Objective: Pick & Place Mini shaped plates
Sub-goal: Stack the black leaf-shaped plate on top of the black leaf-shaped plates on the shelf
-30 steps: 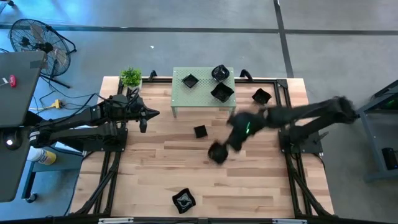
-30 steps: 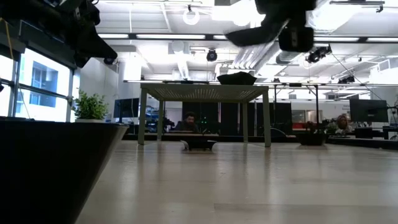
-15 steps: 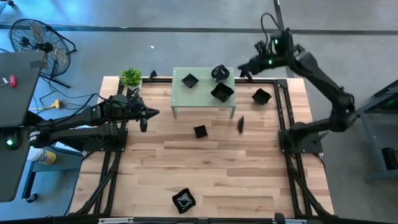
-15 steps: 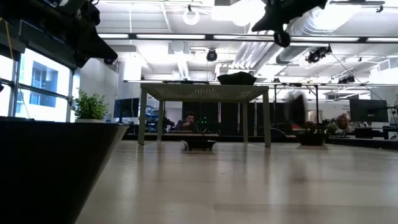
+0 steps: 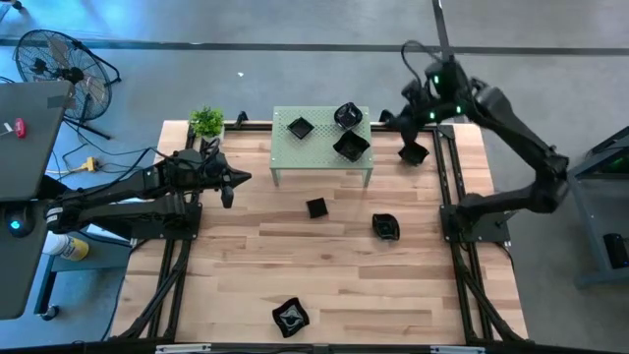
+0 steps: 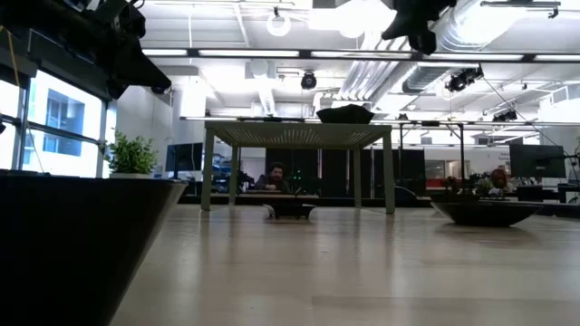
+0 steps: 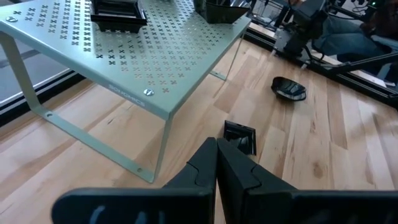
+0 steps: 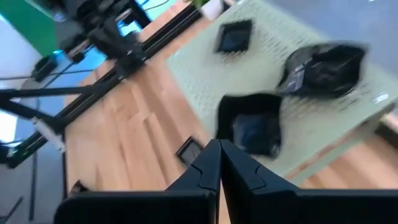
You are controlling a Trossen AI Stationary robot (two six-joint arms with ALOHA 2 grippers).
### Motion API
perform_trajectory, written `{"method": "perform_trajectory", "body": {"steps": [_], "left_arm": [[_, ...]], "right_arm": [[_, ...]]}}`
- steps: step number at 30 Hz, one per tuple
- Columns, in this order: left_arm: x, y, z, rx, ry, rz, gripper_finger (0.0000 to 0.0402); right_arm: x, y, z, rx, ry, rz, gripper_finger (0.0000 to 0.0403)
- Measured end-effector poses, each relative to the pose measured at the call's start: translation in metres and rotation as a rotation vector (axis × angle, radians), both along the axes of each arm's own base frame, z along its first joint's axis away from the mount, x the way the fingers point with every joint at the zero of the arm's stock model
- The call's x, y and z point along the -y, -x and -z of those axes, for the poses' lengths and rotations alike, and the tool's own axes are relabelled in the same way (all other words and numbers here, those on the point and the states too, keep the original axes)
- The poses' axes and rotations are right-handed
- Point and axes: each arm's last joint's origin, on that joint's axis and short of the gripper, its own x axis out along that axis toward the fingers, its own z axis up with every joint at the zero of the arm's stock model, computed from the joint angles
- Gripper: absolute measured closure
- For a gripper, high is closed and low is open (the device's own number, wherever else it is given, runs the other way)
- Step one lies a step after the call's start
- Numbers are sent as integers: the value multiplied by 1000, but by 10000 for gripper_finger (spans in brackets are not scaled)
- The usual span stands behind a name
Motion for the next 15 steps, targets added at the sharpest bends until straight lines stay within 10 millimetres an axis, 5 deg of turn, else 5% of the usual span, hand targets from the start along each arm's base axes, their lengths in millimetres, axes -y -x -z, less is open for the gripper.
{"method": "perform_trajectory", "body": {"steps": [9, 15], "left_arm": [[0, 0, 0, 0, 0, 0, 401], [0, 0, 0, 4, 2, 6, 401]], "right_arm": [[-87, 15, 69, -68, -151, -67, 401], [-117, 32, 131, -208, -323, 23, 398]]}}
